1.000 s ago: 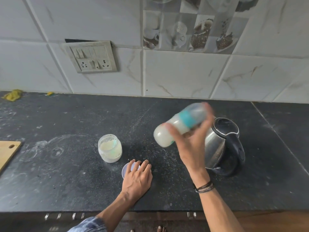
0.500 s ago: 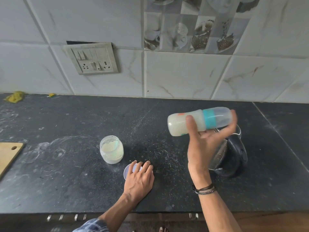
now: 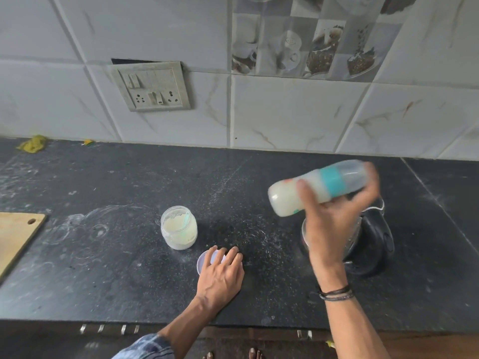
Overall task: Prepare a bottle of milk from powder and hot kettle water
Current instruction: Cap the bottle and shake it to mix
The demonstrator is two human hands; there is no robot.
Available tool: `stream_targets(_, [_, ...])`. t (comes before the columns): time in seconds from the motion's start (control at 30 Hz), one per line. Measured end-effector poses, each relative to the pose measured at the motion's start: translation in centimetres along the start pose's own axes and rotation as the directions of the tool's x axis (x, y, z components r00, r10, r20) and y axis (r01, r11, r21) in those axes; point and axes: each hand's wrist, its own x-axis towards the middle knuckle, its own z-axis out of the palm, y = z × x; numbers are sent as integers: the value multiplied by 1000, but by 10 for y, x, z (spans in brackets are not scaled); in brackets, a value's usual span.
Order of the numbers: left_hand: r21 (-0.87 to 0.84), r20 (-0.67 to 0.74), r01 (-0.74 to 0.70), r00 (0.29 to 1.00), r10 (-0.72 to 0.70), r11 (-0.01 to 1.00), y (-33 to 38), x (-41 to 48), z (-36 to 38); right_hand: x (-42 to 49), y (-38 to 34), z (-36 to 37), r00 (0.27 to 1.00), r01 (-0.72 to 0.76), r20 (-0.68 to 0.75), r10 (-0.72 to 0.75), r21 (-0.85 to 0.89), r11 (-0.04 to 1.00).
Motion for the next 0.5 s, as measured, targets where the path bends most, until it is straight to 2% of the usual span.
stream_targets(0.07, [8,7,-2,1000,2,1000,-1,0,-1,3,4,-1,995,69,-63,-72,-40,997])
stream_targets(0.1, [10,12,-9,1000,8,1000,-1,-1,-1,1,4,0,999,40,-30,-42,-74,996])
stream_targets(0.17, [12,19,-12,1000,12,1000,-2,-1,-1,-7,6,3,981,-88,159,110,-140,986])
stream_targets(0.2, [12,19,-10,1000,10,1000,-2,-1,0,-11,5,4,970,-117,198,144,-138,983])
stream_targets(0.3, [12,22,5,1000,-5,1000,0,0,0,-14,5,4,999,-6,39,7,-18,1000])
stream_targets(0.37, [18,30,6,1000,-6,1000,0,0,-3,-15,8,6,999,45,-22,-46,-56,997])
stream_targets(0.47, [13,26,-4,1000,4,1000,-1,-1,-4,-16,7,9,976,-126,160,150,-149,981])
stream_targets(0.5, [10,25,-7,1000,6,1000,-1,-1,-3,-15,4,8,975,-123,169,144,-134,983])
